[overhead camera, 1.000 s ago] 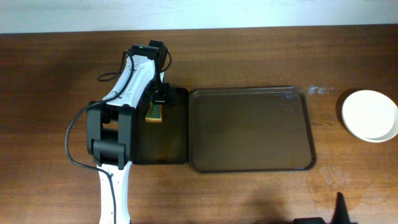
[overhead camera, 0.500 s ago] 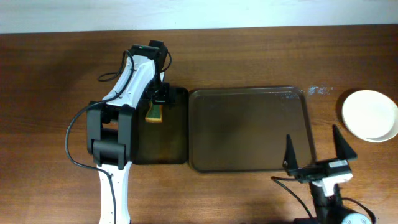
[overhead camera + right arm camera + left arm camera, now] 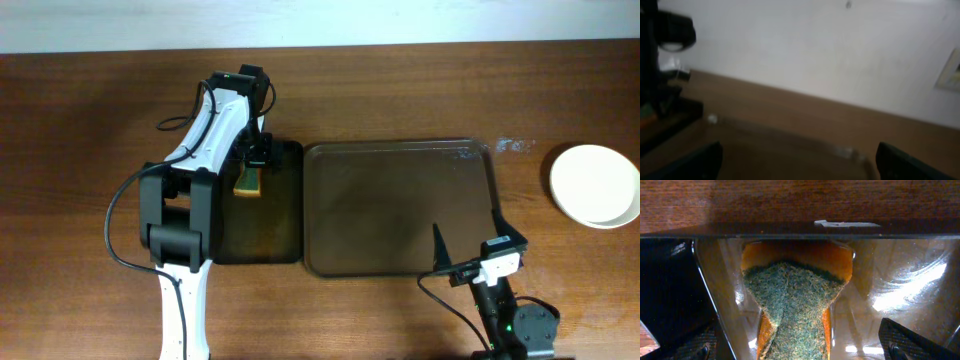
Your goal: Clean dirty plates on tray and stack at the side
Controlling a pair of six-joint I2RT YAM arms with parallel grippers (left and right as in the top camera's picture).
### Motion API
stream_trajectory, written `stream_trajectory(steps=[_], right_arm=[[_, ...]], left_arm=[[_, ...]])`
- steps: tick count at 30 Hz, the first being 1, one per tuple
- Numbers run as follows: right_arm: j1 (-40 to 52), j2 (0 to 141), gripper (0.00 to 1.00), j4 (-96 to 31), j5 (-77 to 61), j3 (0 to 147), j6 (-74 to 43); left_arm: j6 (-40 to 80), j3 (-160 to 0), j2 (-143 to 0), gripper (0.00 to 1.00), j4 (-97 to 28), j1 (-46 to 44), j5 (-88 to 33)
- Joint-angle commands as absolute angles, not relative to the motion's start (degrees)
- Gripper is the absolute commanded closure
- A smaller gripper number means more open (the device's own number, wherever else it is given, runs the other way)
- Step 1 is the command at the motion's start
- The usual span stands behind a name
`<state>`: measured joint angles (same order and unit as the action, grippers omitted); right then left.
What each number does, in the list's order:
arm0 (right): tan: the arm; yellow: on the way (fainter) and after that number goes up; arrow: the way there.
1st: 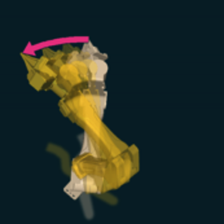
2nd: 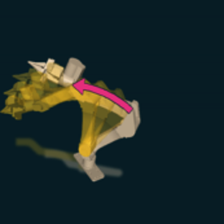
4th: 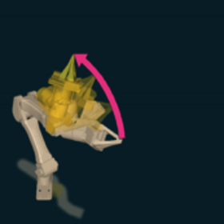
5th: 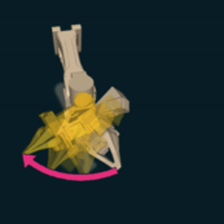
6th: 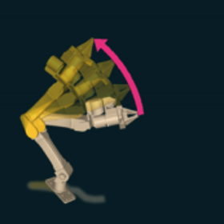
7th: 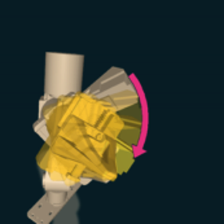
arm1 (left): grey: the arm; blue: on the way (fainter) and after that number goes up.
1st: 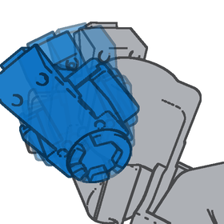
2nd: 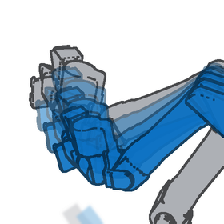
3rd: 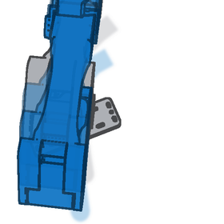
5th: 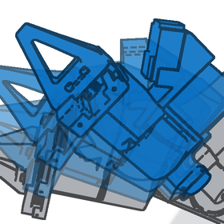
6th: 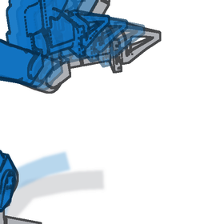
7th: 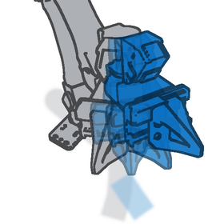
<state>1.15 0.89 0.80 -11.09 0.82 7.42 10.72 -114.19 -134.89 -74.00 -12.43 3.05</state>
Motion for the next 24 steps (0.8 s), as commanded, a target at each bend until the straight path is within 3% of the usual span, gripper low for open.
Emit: stream_trajectory(steps=[1, 19, 24], right_arm=[[0.7, 0.2, 0.01, -3.5, -11.9, 0.3, 6.6], [0.7, 0.3, 0.02, -3.4, -11.8, 0.3, 6.6], [0.7, 0.3, 0.02, -3.4, -11.8, 0.3, 6.6]], left_arm=[[10.9, -114.0, -133.2, 0.0, -74.0, -12.6, 3.3], [10.9, -114.0, -133.2, 0.0, -74.0, -12.6, 3.3], [10.9, -114.0, -120.3, 0.0, -74.0, -12.7, 3.3]])
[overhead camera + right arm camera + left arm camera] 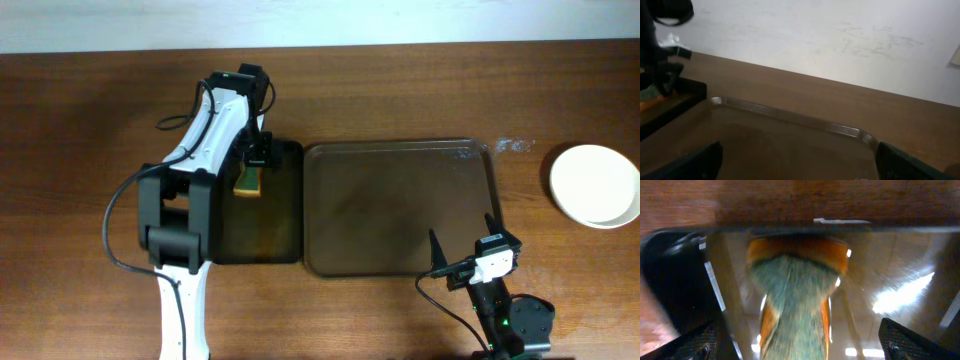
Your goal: Clean dirty plates on tray and stack at the side
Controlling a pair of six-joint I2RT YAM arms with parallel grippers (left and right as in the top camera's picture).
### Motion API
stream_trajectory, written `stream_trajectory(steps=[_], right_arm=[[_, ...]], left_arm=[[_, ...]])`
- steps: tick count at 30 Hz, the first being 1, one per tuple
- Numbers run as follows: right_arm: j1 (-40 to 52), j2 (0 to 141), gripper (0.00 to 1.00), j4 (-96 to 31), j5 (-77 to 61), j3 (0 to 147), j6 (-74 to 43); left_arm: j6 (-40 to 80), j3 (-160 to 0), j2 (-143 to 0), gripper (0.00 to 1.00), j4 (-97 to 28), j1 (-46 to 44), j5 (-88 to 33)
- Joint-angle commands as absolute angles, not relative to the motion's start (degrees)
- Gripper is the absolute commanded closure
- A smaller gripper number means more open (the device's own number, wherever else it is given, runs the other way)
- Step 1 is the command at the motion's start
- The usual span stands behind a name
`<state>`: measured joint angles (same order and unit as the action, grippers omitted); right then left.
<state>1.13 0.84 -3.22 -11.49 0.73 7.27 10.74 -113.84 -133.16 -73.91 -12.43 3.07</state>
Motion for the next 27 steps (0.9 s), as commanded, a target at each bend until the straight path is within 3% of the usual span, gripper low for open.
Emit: stream_trajectory(steps=[1, 7, 12, 19, 23, 27], right_arm=[[0.7, 0.3, 0.02, -3.4, -11.8, 0.3, 6.6], [0.7, 0.3, 0.02, -3.4, -11.8, 0.3, 6.6], [0.7, 0.3, 0.02, -3.4, -11.8, 0.3, 6.6], [0.7, 0.3, 0.02, -3.4, -11.8, 0.3, 6.6], [0.7, 0.3, 0.02, -3.4, -11.8, 0.3, 6.6], [0.7, 0.3, 0.02, -3.4, -11.8, 0.3, 6.6]], left_arm=[[10.9, -114.0, -117.1, 0.0, -74.0, -12.6, 3.3], [10.8, -114.0, -89.7, 0.0, -74.0, -12.2, 3.6], [10.8, -113.5, -73.8, 0.0, -75.8, -12.2, 11.9], [11.3, -87.9, -49.8, 0.0, -74.3, -9.8, 10.3], [13.5, -65.0, -34.2, 0.0, -54.5, -8.1, 10.1], [13.7, -42.2, -19.6, 0.0, -22.0, -5.3, 8.0]])
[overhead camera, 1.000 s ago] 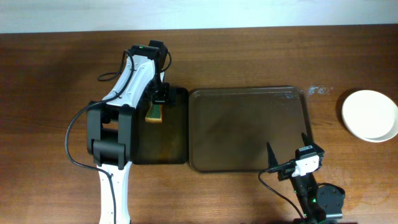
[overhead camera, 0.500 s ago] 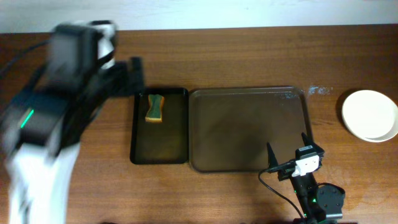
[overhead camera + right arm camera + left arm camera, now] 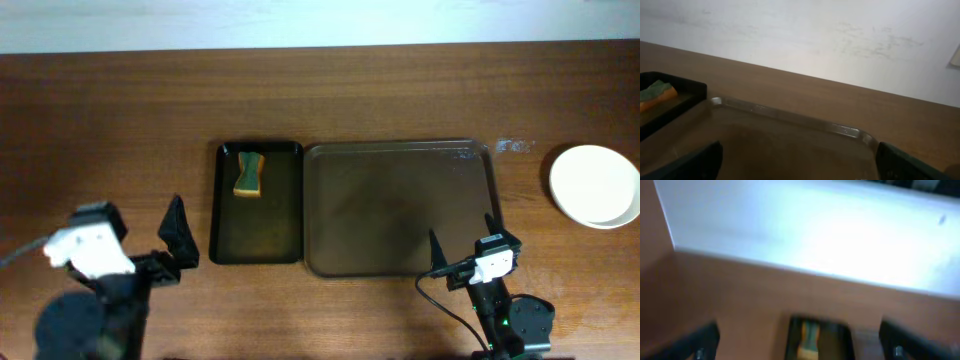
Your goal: Clean dirty plates on tray and stack at the side
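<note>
A white plate (image 3: 595,185) rests on the table at the far right, off the big brown tray (image 3: 400,205), which holds nothing. An orange sponge with a green top (image 3: 248,173) lies at the far end of the small black tray (image 3: 258,225). My left gripper (image 3: 180,240) is open at the table's front left, well away from the black tray. The blurred left wrist view shows the sponge (image 3: 809,337) far ahead. My right gripper (image 3: 462,230) is open and empty at the brown tray's near right corner, and its wrist view looks across the brown tray (image 3: 790,120).
The black tray (image 3: 675,90) with the sponge (image 3: 657,92) sits directly left of the brown tray. A pale wall runs behind the table. A small white scrap (image 3: 510,146) lies on the wood beyond the brown tray's far right corner.
My left arm, which reached over the black tray with its open fingers around the sponge, is now back at the table's front left. The sponge stays in the black tray. The right arm is unchanged.
At first my left gripper was open low over the sponge in the black tray and my right gripper stood at the brown tray's near right corner. Then the right gripper sat slightly nearer the table's front. Now the left arm is withdrawn and the sponge lies alone.
</note>
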Controlling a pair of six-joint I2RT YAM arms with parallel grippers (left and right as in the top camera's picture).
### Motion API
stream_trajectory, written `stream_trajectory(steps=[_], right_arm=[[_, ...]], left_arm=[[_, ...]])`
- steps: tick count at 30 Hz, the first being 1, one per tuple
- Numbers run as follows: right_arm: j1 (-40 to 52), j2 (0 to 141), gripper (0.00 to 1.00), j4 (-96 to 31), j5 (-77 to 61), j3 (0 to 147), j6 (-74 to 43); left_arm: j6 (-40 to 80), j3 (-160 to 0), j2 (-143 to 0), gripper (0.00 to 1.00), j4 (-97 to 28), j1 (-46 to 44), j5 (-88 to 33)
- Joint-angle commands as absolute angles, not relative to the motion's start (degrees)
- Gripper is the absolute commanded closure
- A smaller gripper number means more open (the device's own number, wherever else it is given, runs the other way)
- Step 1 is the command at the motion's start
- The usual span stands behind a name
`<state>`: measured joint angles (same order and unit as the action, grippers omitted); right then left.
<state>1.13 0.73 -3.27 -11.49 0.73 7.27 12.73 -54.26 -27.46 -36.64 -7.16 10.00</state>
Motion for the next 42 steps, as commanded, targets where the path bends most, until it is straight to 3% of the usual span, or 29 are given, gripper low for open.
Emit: stream_trajectory(steps=[1, 6, 11, 17, 24, 42], right_arm=[[0.7, 0.3, 0.02, -3.4, -11.8, 0.3, 6.6], [0.7, 0.3, 0.02, -3.4, -11.8, 0.3, 6.6], [0.7, 0.3, 0.02, -3.4, -11.8, 0.3, 6.6], [0.7, 0.3, 0.02, -3.4, -11.8, 0.3, 6.6], [0.7, 0.3, 0.02, -3.4, -11.8, 0.3, 6.6], [0.7, 0.3, 0.01, -3.4, -11.8, 0.3, 6.6]], left_arm=[[13.7, -37.5, -16.8, 0.0, -14.7, -4.6, 7.4], [13.7, -18.2, -5.9, 0.0, 13.7, -3.9, 5.8], [13.7, -8.4, -0.8, 0.0, 20.6, -3.3, 6.4], [13.7, -0.6, -0.3, 0.0, 20.5, -2.2, 6.2], [12.9, -0.5, -0.3, 0.0, -4.9, -2.0, 6.2], [10.5, -0.5, -0.3, 0.0, -4.4, -2.0, 5.2]])
